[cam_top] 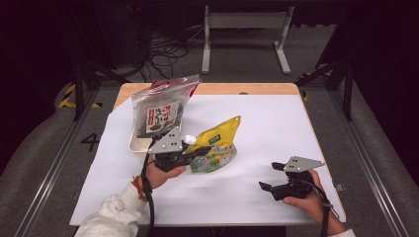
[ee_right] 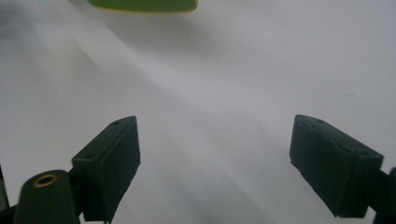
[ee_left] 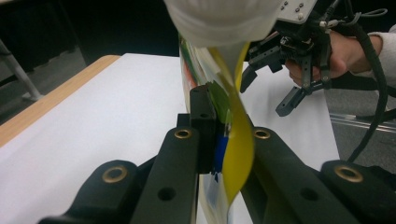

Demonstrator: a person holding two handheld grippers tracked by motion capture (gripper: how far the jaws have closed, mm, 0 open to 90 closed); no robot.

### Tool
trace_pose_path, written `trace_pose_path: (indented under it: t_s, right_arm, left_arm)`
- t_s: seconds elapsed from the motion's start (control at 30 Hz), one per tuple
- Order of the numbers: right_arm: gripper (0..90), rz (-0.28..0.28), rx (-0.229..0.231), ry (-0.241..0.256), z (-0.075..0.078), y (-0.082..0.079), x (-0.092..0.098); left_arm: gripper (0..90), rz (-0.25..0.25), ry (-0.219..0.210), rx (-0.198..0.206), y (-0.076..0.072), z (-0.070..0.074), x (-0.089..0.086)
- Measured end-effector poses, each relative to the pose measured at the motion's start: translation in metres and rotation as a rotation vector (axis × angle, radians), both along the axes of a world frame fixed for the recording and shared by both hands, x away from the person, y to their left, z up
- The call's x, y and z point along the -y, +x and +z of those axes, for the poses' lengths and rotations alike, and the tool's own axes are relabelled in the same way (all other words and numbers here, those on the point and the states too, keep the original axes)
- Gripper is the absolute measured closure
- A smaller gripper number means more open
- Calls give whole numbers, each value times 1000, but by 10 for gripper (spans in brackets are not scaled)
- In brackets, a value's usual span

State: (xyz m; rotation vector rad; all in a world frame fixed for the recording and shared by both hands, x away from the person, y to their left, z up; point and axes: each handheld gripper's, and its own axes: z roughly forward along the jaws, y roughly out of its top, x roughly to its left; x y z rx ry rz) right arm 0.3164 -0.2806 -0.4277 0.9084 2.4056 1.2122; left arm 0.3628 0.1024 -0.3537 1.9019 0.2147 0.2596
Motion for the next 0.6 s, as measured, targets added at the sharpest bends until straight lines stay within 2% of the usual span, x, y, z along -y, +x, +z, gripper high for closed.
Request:
trace_pose_path:
  t_s: [0.1, 0.23, 0.3, 0.43, 0.47, 0.6]
  right_arm:
    - [162, 4, 3, -26, -2, 1, -3]
    - [154, 2, 1, -31, -4, 3, -4]
    - [152, -5, -7, -25, -6, 4, -4]
    - [149, -5, -11, -34, -8, 4, -4]
    - [149, -3, -12, -34, -9, 4, -4]
    - [149, 0, -13, -61, -12, 2, -4]
  left_arm:
    - [874, 6, -1, 17, 1, 3, -5]
    - [874, 13, -10, 21, 0, 7, -13]
    - [874, 25, -20, 33, 0, 12, -21]
    - [874, 33, -11, 56, 0, 18, -30]
    - [874, 49, -13, 62, 1, 21, -36]
    - [874, 65, -22, 71, 3, 26, -46]
